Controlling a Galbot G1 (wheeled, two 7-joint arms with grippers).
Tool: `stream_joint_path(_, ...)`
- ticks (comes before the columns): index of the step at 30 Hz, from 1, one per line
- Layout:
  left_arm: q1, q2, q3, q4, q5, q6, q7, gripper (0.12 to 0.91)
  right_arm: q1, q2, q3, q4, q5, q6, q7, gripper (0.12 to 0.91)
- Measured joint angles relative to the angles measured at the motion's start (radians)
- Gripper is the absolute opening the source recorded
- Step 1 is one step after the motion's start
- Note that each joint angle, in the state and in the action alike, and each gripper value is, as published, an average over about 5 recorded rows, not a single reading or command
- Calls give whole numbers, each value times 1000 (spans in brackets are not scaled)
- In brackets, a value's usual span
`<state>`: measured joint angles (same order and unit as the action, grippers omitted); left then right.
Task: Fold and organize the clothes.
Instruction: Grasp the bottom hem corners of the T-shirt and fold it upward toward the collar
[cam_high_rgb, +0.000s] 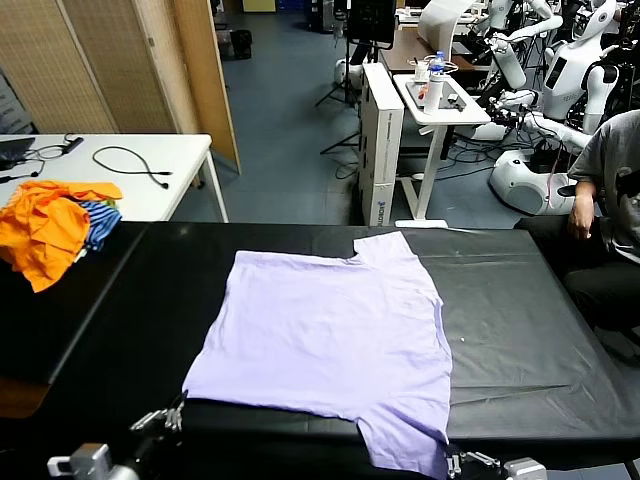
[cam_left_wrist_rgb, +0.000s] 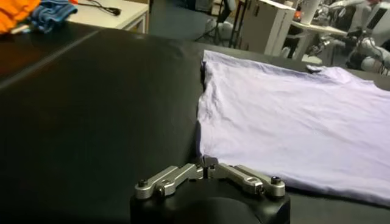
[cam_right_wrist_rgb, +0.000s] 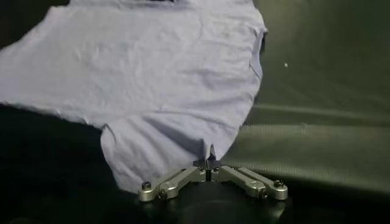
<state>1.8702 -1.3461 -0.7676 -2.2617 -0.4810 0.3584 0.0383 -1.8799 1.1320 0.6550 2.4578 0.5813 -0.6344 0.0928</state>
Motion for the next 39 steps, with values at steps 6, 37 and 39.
stream_joint_path(6, -95, -3, 16, 34, -16, -11, -12, 146, 140, -33, -17, -65, 66, 7, 19, 140)
stream_joint_path(37, -436, 130, 151, 311, 66, -18, -16, 146, 610, -113, -216, -439, 65, 32, 45, 140)
stream_joint_path(39, -451, 137, 158, 327, 66, -18, -18, 146, 616, -112, -219, -448, 61, 32, 44, 140)
